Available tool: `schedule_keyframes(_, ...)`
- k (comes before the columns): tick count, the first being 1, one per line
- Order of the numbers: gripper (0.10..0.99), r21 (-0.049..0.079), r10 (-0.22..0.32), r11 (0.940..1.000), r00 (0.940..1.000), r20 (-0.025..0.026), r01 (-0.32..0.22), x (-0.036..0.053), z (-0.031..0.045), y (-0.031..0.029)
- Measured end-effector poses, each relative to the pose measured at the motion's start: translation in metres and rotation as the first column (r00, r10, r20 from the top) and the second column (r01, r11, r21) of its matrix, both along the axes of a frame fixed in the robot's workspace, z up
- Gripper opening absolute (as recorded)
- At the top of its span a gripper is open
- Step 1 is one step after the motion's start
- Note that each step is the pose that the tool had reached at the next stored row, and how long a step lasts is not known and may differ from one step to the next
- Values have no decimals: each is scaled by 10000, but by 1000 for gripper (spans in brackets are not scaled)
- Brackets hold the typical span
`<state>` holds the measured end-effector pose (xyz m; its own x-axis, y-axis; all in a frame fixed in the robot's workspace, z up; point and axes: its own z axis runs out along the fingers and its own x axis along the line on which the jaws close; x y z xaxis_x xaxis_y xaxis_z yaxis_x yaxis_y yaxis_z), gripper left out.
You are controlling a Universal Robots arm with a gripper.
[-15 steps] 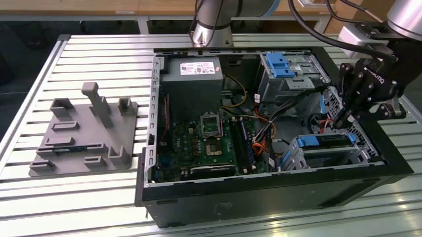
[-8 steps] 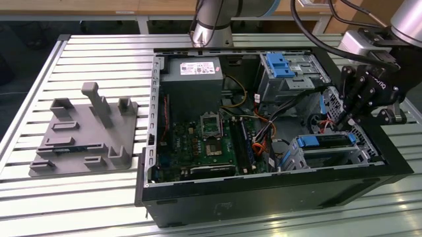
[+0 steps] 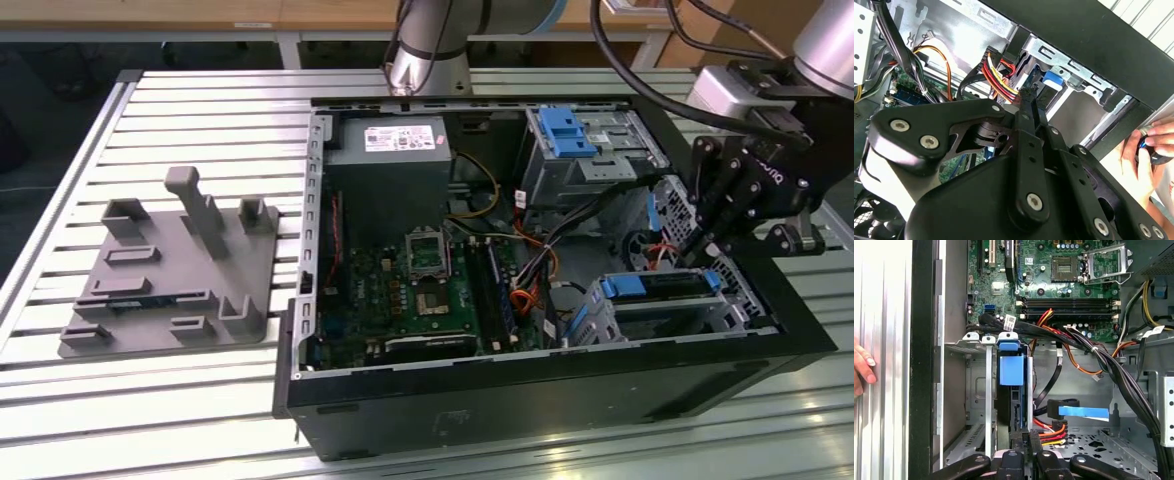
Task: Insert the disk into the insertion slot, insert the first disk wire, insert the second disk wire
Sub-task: 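Insert the first disk wire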
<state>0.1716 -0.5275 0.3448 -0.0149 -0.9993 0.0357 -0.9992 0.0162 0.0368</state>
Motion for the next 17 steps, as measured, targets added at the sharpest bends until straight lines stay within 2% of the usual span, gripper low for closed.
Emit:
schedule_keyframes(7, 165, 250, 1, 9997, 10000, 22, -2, -24, -19, -62)
schedule_keyframes(17, 165, 257, -1, 9997, 10000, 22, 0, -20, -35, -65)
